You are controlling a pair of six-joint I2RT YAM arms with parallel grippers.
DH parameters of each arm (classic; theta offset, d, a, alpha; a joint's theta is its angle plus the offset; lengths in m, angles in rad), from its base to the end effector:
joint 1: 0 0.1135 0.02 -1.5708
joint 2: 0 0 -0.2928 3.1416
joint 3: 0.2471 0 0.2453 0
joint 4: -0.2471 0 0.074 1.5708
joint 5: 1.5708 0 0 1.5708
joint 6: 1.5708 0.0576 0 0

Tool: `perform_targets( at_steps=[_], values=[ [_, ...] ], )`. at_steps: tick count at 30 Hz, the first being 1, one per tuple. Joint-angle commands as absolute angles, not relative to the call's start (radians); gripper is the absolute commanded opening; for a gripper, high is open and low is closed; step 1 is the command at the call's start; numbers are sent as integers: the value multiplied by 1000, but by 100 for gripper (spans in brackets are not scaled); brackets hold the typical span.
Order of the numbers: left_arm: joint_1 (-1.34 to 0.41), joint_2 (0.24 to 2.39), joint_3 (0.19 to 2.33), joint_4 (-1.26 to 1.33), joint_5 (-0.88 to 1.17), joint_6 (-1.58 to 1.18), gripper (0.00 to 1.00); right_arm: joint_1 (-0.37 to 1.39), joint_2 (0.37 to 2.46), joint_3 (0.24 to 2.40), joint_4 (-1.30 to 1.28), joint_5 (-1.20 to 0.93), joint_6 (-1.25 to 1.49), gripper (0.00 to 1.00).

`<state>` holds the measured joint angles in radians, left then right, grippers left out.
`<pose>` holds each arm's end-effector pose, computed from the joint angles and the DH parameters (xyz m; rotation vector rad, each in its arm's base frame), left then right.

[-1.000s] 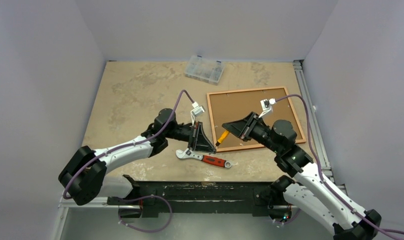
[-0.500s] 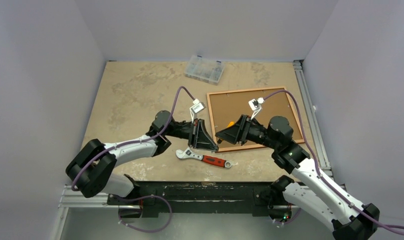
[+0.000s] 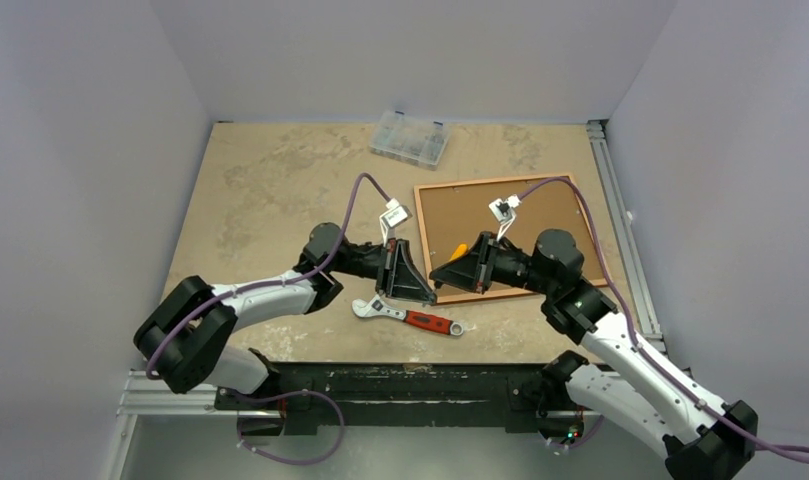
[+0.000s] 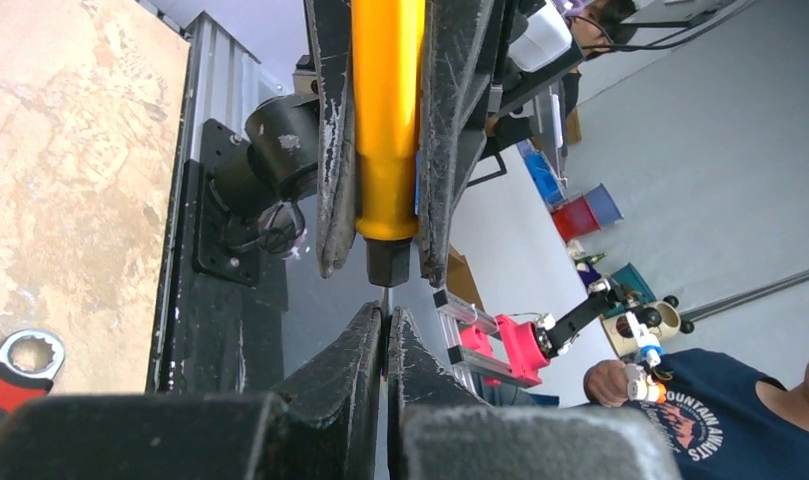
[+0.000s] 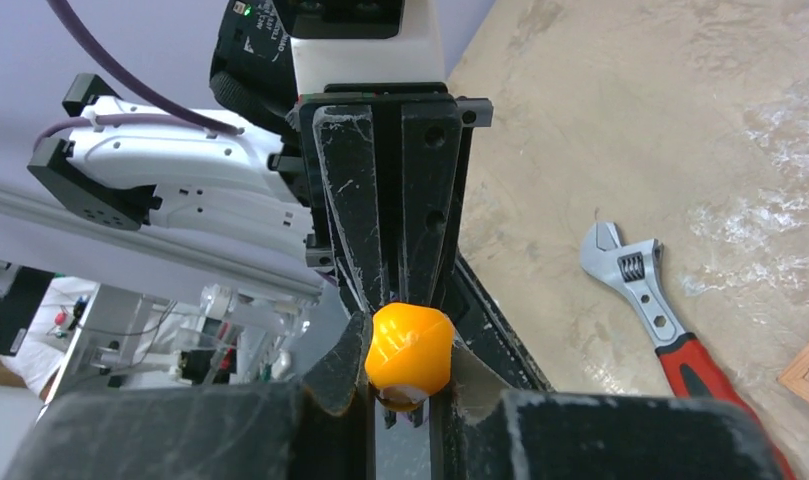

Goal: Take the photo out of the frame

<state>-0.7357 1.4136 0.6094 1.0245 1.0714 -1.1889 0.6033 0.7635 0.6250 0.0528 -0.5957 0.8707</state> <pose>0.1748 -0.2264 0.2952 0.7808 1.7902 -2.1400 0.1246 0.1251 0.3321 -0.2684 1.8918 1.5525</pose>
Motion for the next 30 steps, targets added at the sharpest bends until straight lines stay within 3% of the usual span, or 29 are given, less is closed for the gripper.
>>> perform_targets(
  at_steps=[1,4,5,6,9,14,17,30],
  values=[
    [-727,1368,621,946,1048,-1103,4,606,785,703,28,-571,802,0],
    [-680,1252,643,480,896,-896,50,605,764,749,-154,-291,755,0],
    [-669,1204,666,323,834,-802,59,605,772,763,-204,-155,748,0],
    [-662,1160,693,184,775,-712,62,605,794,776,-236,-70,731,0],
    [-637,1091,788,-153,567,-557,65,606,939,829,-286,114,682,0],
    [-575,1119,928,-468,280,-477,65,610,1185,916,-248,322,661,0],
    [-559,1144,954,-484,241,-440,64,624,1306,927,-113,376,597,0],
    [-545,1156,993,-475,286,-353,64,638,1677,1106,-32,413,576,0]
  ],
)
